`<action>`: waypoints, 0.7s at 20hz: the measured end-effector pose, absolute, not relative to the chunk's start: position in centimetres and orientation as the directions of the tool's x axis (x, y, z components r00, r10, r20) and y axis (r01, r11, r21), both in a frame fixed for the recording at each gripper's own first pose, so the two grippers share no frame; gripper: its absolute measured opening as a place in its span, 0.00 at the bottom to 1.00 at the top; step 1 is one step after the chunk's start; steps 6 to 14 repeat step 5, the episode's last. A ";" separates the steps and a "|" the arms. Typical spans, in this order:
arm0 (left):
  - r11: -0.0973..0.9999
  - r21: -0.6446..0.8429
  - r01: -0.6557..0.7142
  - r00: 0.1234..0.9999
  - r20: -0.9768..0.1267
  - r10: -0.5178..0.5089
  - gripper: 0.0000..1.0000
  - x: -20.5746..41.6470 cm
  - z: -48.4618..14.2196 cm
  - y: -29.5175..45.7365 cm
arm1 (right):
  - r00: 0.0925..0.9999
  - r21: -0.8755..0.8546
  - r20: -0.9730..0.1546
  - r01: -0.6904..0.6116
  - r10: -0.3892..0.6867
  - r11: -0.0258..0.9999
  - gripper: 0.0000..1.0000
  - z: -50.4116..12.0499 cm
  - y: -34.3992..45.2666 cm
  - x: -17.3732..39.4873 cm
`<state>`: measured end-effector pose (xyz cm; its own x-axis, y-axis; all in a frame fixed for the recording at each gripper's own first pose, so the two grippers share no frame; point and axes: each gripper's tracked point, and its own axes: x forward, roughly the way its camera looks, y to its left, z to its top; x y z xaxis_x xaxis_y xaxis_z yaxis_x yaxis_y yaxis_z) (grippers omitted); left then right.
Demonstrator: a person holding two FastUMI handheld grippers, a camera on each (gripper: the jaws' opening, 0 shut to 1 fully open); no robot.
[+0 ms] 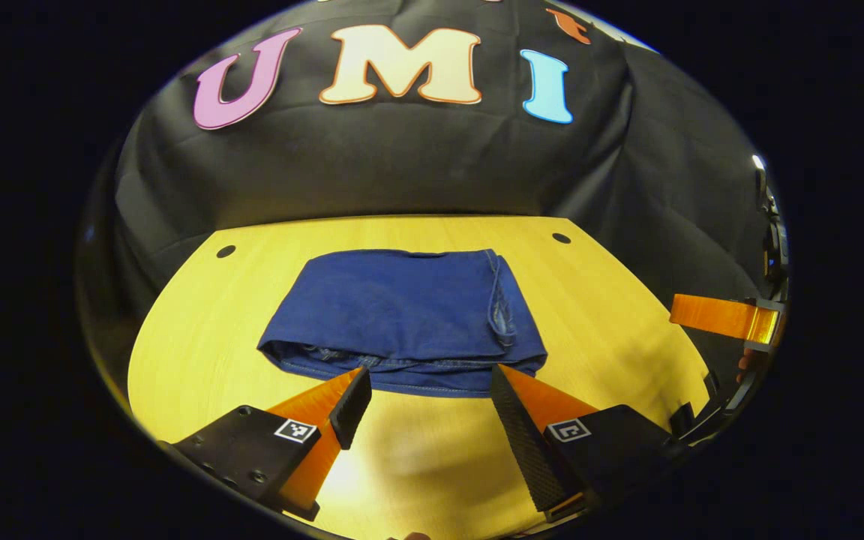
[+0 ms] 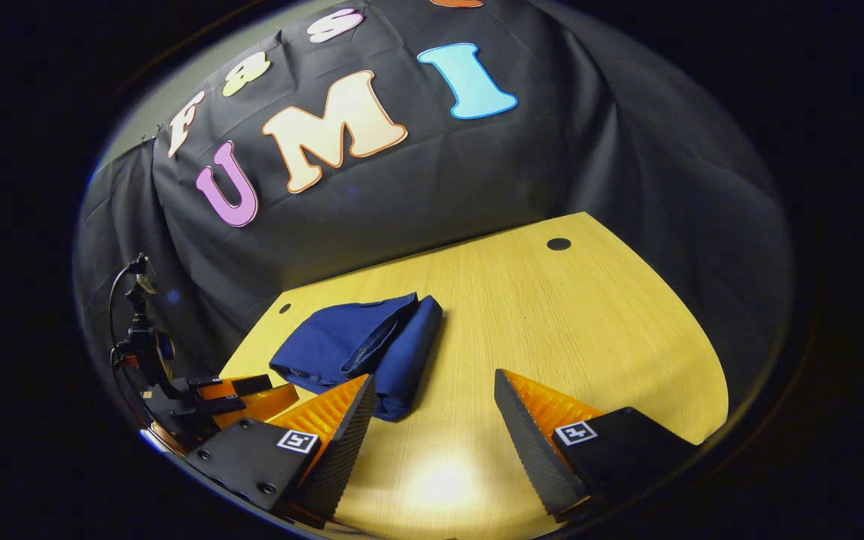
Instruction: Grasp the waist and the cuffs of the jeans and fold them to make the two legs overlap; first hold the waist and fold one-third of the jeans toward the cuffs, then hold the cuffs and fold the remaining one-third in the same direction to finish folding.
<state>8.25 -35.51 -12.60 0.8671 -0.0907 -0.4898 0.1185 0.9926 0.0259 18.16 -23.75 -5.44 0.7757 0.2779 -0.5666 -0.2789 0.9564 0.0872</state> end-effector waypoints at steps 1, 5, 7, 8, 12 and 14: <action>0.994 0.028 0.102 0.869 -0.490 -0.075 0.96 8.2 -12.7 -34.9 | 0.776 0.084 -0.565 -0.284 0.281 0.955 0.98 -5.5 -23.8 17.9; 0.998 0.020 0.061 0.877 -0.479 -0.044 0.96 8.0 -12.7 -33.7 | 0.779 0.071 -0.560 -0.294 0.282 0.953 0.98 -5.4 -23.9 17.8; 0.998 0.020 0.061 0.877 -0.479 -0.044 0.96 8.0 -12.7 -33.7 | 0.779 0.071 -0.560 -0.294 0.282 0.953 0.98 -5.4 -23.9 17.8; 0.998 0.020 0.061 0.877 -0.479 -0.044 0.96 8.0 -12.7 -33.7 | 0.779 0.071 -0.560 -0.294 0.282 0.953 0.98 -5.4 -23.9 17.8; 0.998 0.020 0.061 0.877 -0.479 -0.044 0.96 8.0 -12.7 -33.7 | 0.779 0.071 -0.560 -0.294 0.282 0.953 0.98 -5.4 -23.9 17.8; 0.998 0.020 0.061 0.877 -0.479 -0.044 0.96 8.0 -12.7 -33.7 | 0.779 0.071 -0.560 -0.294 0.282 0.953 0.98 -5.4 -23.9 17.8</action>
